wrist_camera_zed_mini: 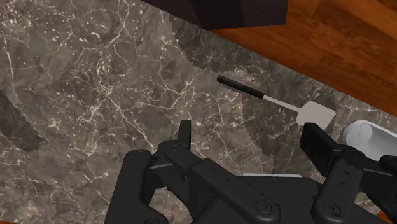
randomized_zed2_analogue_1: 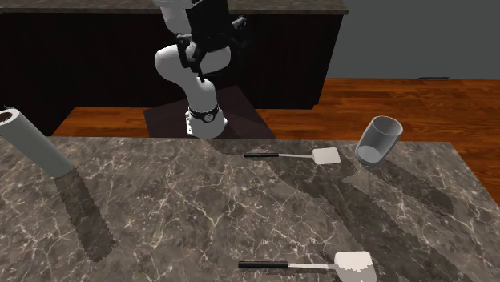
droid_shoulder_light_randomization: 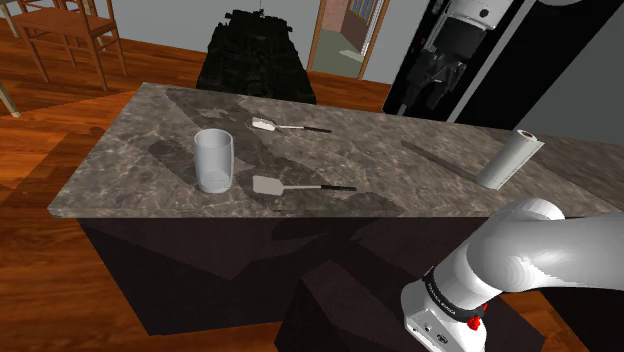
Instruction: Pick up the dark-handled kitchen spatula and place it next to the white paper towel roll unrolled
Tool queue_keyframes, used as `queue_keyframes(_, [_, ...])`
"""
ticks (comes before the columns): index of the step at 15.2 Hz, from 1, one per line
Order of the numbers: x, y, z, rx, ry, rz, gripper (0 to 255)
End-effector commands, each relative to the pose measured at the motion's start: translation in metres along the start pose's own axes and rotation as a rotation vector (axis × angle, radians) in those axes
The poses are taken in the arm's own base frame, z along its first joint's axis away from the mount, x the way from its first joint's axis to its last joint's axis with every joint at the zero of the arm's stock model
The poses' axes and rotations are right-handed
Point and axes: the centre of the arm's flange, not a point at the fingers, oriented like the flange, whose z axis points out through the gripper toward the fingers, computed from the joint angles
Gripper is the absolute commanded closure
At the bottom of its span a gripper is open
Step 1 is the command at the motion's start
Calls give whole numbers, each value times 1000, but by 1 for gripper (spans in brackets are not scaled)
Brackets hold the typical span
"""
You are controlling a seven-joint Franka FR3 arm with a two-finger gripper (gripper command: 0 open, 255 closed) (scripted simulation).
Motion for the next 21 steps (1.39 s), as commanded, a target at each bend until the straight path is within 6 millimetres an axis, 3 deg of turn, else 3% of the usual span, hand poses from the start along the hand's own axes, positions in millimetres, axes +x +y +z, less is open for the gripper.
queue_keyframes(1, [0,0,0,0,0,0,0])
queue_keyframes(11, [68,-66,103,-65,-54,-514,0])
queue_keyframes(16, [85,-106,157,-97,-81,-771,0])
queue_keyframes(21, [90,-148,213,-130,-108,-1029,0])
